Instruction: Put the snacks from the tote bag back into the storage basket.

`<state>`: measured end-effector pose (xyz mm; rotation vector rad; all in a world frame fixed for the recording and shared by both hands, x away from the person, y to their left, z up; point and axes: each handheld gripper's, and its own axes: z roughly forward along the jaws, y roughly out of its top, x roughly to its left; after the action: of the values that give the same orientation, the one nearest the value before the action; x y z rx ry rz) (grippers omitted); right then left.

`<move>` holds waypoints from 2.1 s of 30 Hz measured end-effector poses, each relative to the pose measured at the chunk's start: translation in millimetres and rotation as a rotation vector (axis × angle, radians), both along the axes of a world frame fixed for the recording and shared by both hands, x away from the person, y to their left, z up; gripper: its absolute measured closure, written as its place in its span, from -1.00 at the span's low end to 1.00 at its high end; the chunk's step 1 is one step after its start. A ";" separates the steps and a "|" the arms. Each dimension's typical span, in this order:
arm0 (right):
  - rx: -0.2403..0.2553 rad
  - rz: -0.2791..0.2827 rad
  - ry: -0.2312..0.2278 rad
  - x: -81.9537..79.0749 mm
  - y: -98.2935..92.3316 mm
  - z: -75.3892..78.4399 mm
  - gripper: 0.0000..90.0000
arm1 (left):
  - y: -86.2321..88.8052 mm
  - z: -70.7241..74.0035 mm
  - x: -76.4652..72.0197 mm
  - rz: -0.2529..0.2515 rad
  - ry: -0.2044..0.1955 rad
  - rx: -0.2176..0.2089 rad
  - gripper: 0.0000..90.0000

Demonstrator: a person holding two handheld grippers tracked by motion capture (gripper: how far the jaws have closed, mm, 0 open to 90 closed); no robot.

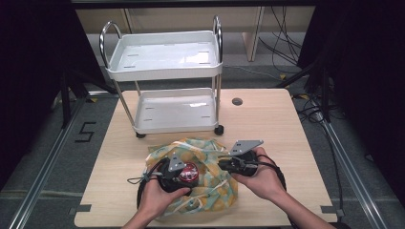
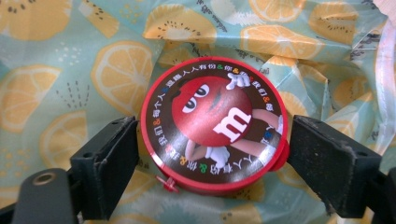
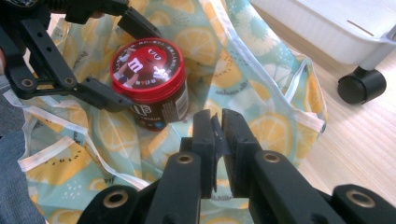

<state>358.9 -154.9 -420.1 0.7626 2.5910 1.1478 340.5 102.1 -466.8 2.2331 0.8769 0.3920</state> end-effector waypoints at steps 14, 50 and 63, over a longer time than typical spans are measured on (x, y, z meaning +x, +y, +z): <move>-0.009 -0.008 0.019 0.7 -2.0 -4.0 0.87 | -4.7 -7.7 6.5 0.000 0.000 -0.010 -0.48; 0.114 -0.055 -0.035 1.2 -13.0 -3.8 0.42 | -3.7 20.5 -3.4 -0.082 -0.045 -0.024 -0.44; 0.196 -0.171 -0.056 8.3 -37.9 -6.7 0.35 | 4.2 35.7 -6.4 -0.084 -0.075 -0.047 -0.44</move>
<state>367.3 -192.8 -426.7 0.9570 2.3395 1.3619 334.2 106.3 -431.1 2.1897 0.7433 0.4086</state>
